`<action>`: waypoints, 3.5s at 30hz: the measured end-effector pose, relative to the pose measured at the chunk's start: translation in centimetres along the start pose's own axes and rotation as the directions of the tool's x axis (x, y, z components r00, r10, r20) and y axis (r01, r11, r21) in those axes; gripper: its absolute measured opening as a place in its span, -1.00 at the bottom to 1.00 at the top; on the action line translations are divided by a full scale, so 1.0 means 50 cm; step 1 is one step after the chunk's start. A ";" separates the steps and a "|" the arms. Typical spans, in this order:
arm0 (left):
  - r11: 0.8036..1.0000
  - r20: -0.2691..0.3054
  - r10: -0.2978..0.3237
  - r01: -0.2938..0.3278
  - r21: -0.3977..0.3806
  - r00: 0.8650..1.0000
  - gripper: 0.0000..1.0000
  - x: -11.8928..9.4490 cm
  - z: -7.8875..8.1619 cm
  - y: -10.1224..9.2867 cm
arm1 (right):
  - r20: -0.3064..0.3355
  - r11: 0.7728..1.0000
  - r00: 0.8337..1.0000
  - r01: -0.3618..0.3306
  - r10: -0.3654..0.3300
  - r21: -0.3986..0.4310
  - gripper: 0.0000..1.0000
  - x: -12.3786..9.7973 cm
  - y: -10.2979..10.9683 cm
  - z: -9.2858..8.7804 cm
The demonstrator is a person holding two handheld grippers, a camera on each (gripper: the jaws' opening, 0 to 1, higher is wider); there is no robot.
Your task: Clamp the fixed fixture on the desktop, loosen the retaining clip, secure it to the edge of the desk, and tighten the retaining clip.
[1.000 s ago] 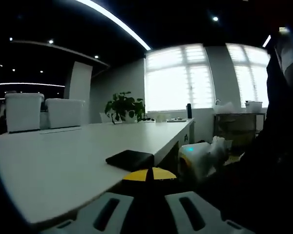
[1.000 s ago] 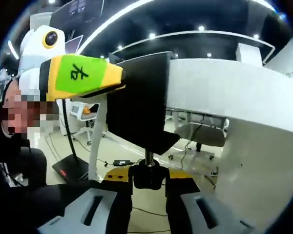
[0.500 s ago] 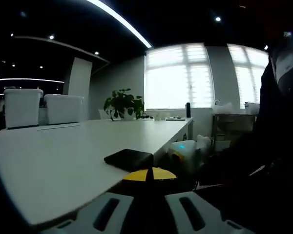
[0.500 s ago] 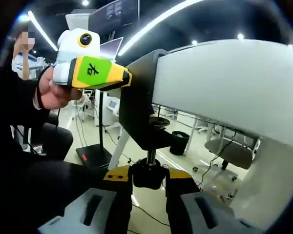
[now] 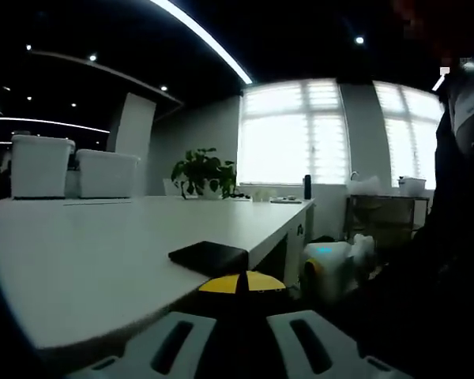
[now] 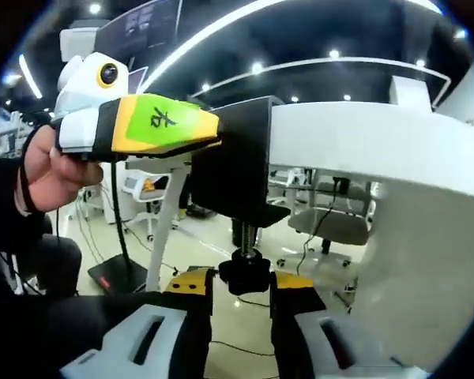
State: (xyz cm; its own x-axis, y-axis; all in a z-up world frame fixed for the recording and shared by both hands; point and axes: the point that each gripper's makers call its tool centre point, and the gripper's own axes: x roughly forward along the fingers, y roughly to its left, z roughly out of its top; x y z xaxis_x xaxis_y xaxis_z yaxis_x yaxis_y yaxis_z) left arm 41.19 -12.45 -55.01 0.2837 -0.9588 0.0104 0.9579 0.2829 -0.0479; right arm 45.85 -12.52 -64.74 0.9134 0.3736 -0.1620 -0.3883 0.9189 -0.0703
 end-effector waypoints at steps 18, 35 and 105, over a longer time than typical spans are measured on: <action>1.000 0.050 0.021 -0.021 0.002 0.999 -0.96 -0.009 0.001 0.016 | -0.045 0.950 0.956 0.293 -0.289 0.109 -0.16 0.025 -0.033 0.003; 1.000 0.028 0.015 -0.015 0.004 1.000 -0.96 -0.003 -0.006 0.019 | -0.001 0.998 0.998 0.063 -0.063 -0.016 -0.51 0.031 -0.005 0.012; 0.999 -0.009 0.013 -0.012 0.039 1.000 -0.96 -0.012 -0.023 0.000 | -0.008 0.969 0.976 -0.216 0.216 -0.121 -0.53 0.034 0.029 0.016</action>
State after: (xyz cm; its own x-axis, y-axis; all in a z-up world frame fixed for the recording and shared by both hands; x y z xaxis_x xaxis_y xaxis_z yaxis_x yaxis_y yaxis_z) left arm 40.94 -11.89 -56.17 0.2953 -0.9554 0.0003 0.9554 0.2953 -0.0092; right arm 46.95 -10.45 -64.34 0.8067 0.5626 -0.1808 -0.5880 0.7944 -0.1522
